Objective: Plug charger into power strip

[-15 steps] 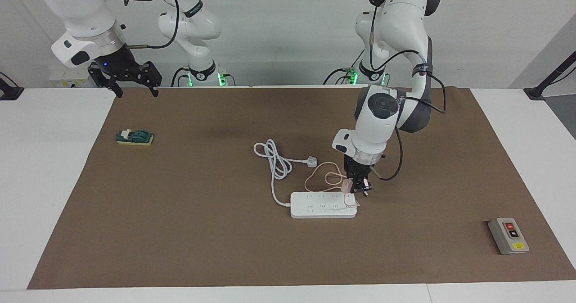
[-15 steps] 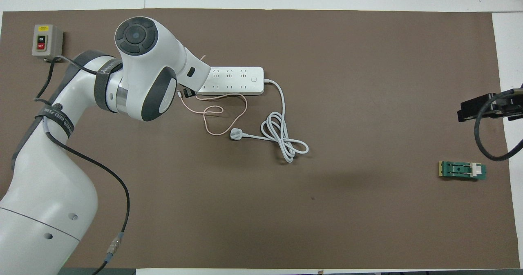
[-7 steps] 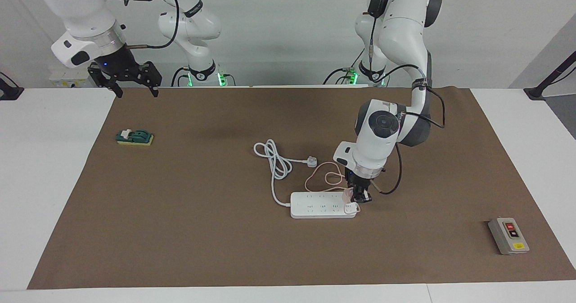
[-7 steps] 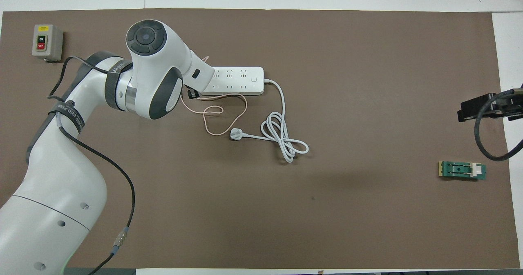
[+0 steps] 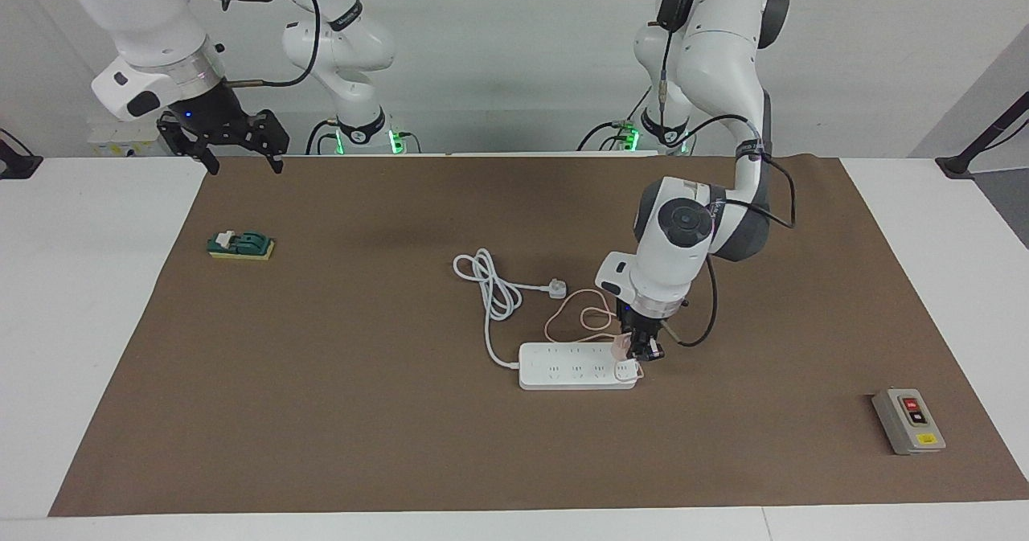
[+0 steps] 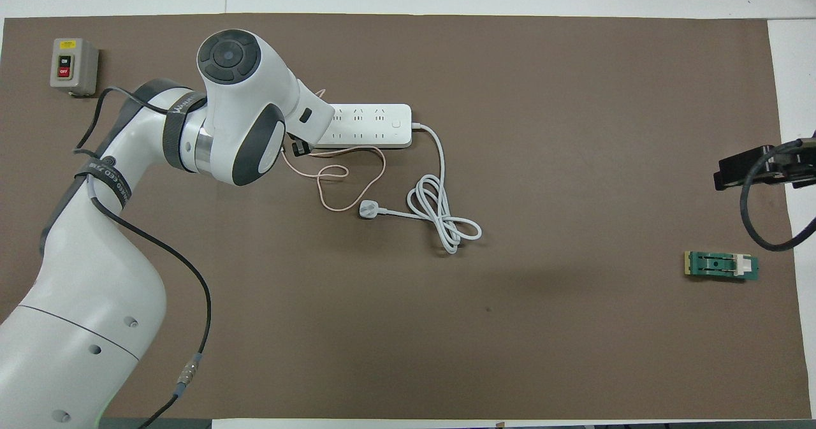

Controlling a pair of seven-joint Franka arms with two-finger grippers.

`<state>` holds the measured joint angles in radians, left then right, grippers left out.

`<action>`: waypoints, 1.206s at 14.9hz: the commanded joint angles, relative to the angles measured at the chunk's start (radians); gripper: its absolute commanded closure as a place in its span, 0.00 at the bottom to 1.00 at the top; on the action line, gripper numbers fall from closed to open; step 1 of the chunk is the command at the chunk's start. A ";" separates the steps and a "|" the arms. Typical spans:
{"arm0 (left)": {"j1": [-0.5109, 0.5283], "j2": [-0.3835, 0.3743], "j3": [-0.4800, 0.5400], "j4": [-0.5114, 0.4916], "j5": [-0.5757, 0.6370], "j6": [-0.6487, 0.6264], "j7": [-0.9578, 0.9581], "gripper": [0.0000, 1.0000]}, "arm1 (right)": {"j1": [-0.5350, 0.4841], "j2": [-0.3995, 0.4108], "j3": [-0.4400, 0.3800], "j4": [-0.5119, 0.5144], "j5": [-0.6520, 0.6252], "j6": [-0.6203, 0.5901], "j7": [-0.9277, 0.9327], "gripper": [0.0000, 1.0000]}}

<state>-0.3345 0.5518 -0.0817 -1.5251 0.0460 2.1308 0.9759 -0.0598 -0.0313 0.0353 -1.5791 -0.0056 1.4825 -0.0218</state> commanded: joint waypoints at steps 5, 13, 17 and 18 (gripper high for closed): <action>-0.006 -0.015 -0.001 -0.030 -0.037 -0.045 0.021 1.00 | -0.011 -0.009 0.006 -0.009 0.001 -0.004 0.013 0.00; -0.029 -0.016 0.002 -0.070 -0.052 0.035 0.007 1.00 | -0.011 -0.009 0.006 -0.009 0.001 -0.004 0.013 0.00; -0.028 -0.024 0.002 -0.087 -0.046 0.060 0.023 1.00 | -0.011 -0.009 0.006 -0.009 0.001 -0.004 0.013 0.00; -0.028 -0.023 0.002 -0.087 -0.043 0.069 0.038 1.00 | -0.011 -0.009 0.006 -0.009 0.001 -0.004 0.013 0.00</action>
<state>-0.3362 0.5311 -0.0799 -1.5605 0.0292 2.1421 0.9868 -0.0598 -0.0313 0.0353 -1.5791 -0.0056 1.4825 -0.0218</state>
